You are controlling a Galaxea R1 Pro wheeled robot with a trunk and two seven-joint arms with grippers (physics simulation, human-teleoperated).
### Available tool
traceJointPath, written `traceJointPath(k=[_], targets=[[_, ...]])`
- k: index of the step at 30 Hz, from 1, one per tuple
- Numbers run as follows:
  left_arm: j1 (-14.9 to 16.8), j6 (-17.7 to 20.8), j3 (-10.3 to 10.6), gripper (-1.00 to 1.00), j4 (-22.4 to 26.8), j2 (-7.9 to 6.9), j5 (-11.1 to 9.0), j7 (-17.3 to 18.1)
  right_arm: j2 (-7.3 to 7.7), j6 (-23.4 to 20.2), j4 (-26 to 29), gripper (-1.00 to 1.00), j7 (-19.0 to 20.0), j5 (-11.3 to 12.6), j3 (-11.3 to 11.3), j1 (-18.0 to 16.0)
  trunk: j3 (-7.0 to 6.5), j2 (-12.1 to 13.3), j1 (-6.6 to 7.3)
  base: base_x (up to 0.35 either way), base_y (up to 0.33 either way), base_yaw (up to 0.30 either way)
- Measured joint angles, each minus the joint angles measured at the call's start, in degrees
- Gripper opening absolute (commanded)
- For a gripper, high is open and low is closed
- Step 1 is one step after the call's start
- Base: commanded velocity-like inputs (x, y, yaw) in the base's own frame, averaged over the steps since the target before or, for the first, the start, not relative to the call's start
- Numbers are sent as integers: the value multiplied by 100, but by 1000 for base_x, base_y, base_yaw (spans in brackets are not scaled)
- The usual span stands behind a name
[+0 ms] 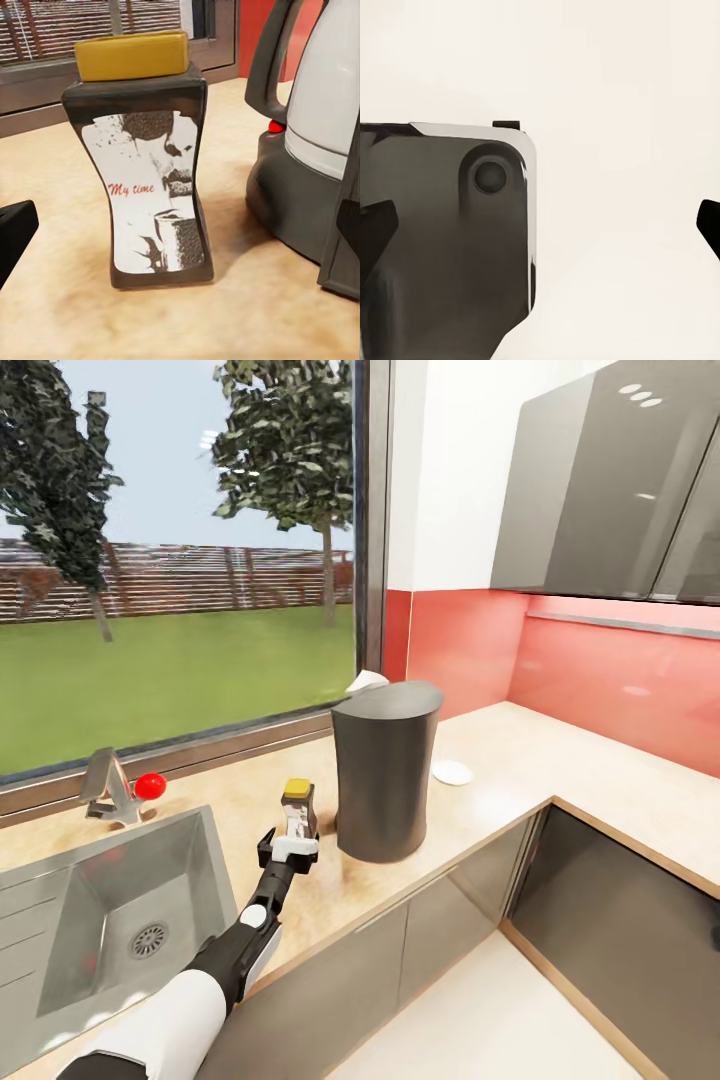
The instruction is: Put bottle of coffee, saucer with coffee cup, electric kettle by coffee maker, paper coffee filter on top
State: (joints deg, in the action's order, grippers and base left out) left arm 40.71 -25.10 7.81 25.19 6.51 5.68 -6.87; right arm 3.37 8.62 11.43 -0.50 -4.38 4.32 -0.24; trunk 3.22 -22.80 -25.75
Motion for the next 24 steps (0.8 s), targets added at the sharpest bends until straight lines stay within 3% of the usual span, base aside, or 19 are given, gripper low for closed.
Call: traceJointPath(k=[7,16,21,24], targets=[[-6,-1,1,100,1,0,-2,4,0,0,0,100,-2,1,1,0,0,0,0,-1,0,52],[-64,-21,4,100,15,-32,12,51,0,-2,1,100,-2,8,7,0,0,0,0,0,0,241],[-526,-307,38,100,311,-62,37,80,0,-2,1,100,-2,7,7,0,0,0,0,0,0,269],[-938,-428,45,100,830,-121,47,116,0,-2,1,100,-2,8,7,0,0,-1,0,0,0,270]])
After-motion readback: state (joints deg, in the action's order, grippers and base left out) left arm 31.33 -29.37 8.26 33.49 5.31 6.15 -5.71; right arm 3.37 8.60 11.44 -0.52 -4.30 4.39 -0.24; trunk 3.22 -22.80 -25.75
